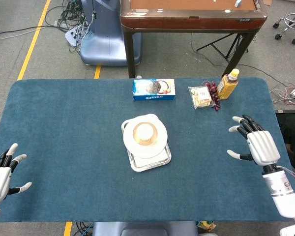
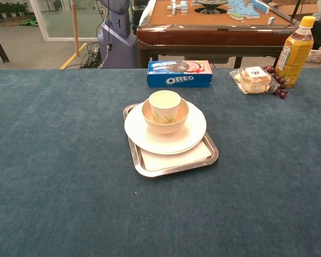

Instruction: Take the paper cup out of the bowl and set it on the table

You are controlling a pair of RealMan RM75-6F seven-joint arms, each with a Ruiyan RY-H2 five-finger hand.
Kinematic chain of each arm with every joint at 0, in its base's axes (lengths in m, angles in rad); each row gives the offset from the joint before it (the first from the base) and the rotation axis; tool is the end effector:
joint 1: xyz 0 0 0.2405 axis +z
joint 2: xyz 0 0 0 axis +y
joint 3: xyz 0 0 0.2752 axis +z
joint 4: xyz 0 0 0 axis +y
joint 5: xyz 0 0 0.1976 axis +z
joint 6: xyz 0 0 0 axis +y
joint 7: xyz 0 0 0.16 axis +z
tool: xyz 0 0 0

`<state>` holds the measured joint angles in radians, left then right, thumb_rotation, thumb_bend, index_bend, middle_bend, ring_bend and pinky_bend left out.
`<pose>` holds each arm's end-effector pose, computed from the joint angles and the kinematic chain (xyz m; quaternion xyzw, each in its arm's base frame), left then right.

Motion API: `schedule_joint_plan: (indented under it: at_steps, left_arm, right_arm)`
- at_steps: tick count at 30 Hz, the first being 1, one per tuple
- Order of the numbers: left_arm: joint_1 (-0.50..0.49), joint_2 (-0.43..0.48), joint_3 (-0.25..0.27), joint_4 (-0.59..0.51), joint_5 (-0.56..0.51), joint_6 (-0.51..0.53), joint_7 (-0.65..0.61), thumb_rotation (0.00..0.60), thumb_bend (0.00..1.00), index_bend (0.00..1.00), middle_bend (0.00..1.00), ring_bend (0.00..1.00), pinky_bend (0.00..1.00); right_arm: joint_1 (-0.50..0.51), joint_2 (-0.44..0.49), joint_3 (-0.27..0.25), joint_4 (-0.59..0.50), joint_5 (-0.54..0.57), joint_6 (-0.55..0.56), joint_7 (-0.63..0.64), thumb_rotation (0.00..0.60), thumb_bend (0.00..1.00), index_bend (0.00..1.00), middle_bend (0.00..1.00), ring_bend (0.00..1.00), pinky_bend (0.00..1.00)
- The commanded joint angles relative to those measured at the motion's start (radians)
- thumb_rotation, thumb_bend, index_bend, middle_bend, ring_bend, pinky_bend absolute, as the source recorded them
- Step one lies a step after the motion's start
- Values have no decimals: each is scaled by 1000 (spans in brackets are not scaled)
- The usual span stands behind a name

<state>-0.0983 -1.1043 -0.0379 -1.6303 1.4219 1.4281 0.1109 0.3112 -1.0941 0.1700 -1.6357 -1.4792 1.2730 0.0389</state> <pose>-0.3340 0.1986 0.1767 -0.6069 -0.3890 -0.3279 0.6106 -0.2667 -0.2870 0.1743 0.6428 -0.3610 0.4355 0.5166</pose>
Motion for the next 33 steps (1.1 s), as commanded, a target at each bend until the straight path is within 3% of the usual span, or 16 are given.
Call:
schedule_joint_plan:
  at_steps: [1,9,16,33]
  left_arm:
    - [2,0,0,0,-2,1,-1,600,74,236,0,0,290]
    - [14,6,-4,-1,-12,17,-13,600,74,236,0,0,290]
    - [27,12,-5,-4,-13,35,-24,600,74,236,0,0,290]
    - [40,24,-7,-9,-18,44,-39,600,74,236,0,0,290]
  right_arm:
    - [48,-3,27,7,3,-40,-12,600,73,407,193,100,235]
    - [184,-23,76,15,46,-182,-64,600,115,451,174,100,235]
    - [303,-84,107,84,93,-296,-85,600,136,477,156,83,235]
    - [481,-228,94,199,100,-409,-144,600,146,513,141,62,233]
